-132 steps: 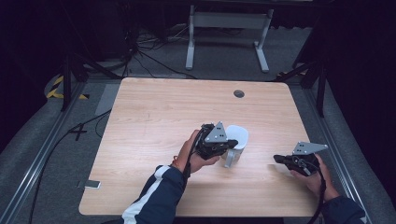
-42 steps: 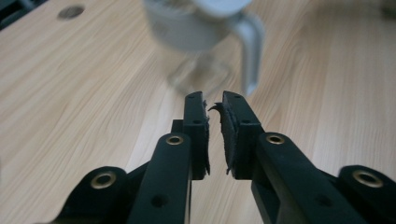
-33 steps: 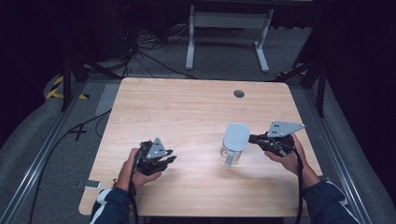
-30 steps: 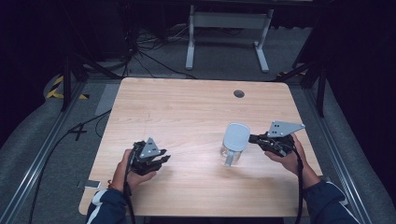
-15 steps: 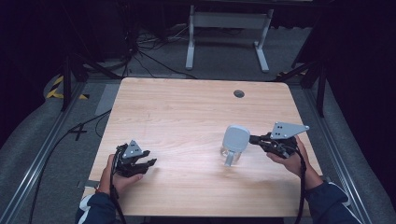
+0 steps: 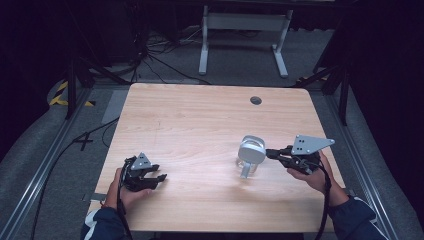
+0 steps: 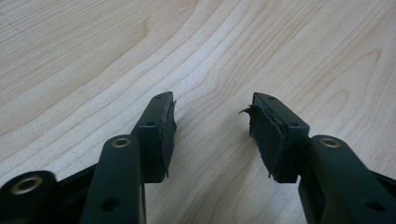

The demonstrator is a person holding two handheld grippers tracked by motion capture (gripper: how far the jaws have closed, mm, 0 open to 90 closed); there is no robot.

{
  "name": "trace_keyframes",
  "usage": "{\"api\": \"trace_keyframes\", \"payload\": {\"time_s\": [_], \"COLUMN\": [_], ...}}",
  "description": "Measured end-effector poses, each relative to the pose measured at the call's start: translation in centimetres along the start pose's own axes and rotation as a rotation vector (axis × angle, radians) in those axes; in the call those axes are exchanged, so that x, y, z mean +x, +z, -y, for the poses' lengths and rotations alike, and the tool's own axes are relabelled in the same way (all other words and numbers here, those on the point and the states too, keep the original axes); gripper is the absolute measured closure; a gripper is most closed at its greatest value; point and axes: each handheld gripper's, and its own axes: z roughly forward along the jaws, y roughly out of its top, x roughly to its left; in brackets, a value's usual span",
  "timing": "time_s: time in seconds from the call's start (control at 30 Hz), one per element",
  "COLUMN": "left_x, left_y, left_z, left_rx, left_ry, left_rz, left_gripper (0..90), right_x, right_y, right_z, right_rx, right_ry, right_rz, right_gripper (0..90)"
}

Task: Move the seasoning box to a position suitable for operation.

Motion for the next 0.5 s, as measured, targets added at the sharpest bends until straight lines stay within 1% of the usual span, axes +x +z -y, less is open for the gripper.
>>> {"api": "trace_keyframes", "payload": {"time_s": [0.03,0.1,0.13,0.17,0.2,0.27,0.3,0.33,0.43,0.47,0.5], "left_x": [0.04,0.07,0.07,-0.04,-0.13,-0.29,-0.26,-0.39,-0.34,-0.35,-0.31], "left_y": [0.02,0.07,0.06,0.24,0.35,0.46,0.42,0.45,0.57,0.56,0.49], "left_z": [0.05,0.08,0.07,0.12,0.1,-0.03,-0.1,-0.08,-0.07,-0.08,-0.13], "left_rx": [-0.005,-0.009,-0.002,-0.015,-0.017,-0.005,0.003,0.005,-0.007,-0.002,0.01], "left_ry": [-0.01,-0.014,-0.002,0.002,0.011,0.043,0.052,0.033,0.031,0.029,0.028], "left_rz": [0.005,0.01,0.004,-0.001,-0.001,-0.019,-0.028,-0.019,-0.013,-0.019,-0.02], "left_gripper": [48.5,45.3,45.3,43.4,41.4,38.9,37.5,36.9,36.1,35.3,33.7], "right_x": [0.05,0.17,0.17,0.19,0.17,0.12,0.07,-0.04,-0.32,-0.37,-0.47], "right_y": [-0.01,-0.01,-0.01,-0.03,-0.01,0.04,0.07,0.08,0.11,0.11,0.14], "right_z": [-0.02,-0.05,-0.05,-0.04,-0.01,0.03,0.06,0.12,0.23,0.25,0.27], "right_rx": [0.002,0.0,0.0,0.004,0.005,0.011,0.011,0.013,0.016,0.017,0.021], "right_ry": [-0.006,-0.005,-0.005,-0.007,-0.008,-0.006,-0.006,-0.007,0.001,0.008,0.002], "right_rz": [0.0,-0.002,-0.002,-0.001,-0.001,0.001,0.003,0.005,0.009,0.009,0.015], "right_gripper": [89.6,89.6,89.6,89.6,89.5,89.5,89.4,89.4,89.3,89.3,89.3]}}
